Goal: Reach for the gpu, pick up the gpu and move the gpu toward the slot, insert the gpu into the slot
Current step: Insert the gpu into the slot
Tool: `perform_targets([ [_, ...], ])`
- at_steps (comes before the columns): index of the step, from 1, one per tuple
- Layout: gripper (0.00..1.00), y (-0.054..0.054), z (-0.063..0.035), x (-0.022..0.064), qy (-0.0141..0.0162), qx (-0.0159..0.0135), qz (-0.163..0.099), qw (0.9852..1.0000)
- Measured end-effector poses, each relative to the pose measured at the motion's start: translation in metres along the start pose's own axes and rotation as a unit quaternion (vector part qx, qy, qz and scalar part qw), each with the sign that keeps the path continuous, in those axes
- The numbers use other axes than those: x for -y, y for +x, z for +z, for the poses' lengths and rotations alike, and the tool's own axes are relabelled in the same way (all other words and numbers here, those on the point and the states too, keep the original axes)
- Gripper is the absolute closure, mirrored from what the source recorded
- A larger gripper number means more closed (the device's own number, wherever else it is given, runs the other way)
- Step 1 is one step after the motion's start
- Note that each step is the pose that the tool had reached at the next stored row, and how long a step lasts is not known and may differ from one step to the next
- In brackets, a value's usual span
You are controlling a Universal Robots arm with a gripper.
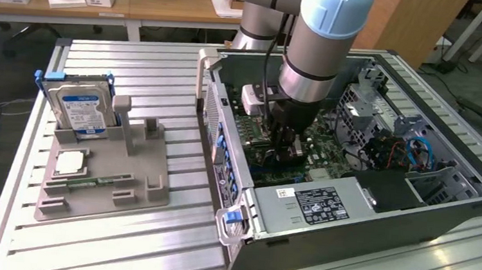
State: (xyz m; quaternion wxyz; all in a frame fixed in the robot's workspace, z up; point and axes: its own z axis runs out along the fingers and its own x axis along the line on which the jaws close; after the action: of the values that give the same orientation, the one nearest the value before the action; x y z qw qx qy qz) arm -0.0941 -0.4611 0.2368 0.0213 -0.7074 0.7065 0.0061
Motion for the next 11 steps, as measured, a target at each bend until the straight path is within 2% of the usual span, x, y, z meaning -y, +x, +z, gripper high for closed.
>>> perform_targets([
  [11, 0.67, 0.0, 0.0, 0.0, 0.0, 0.0, 0.0, 1.0],
])
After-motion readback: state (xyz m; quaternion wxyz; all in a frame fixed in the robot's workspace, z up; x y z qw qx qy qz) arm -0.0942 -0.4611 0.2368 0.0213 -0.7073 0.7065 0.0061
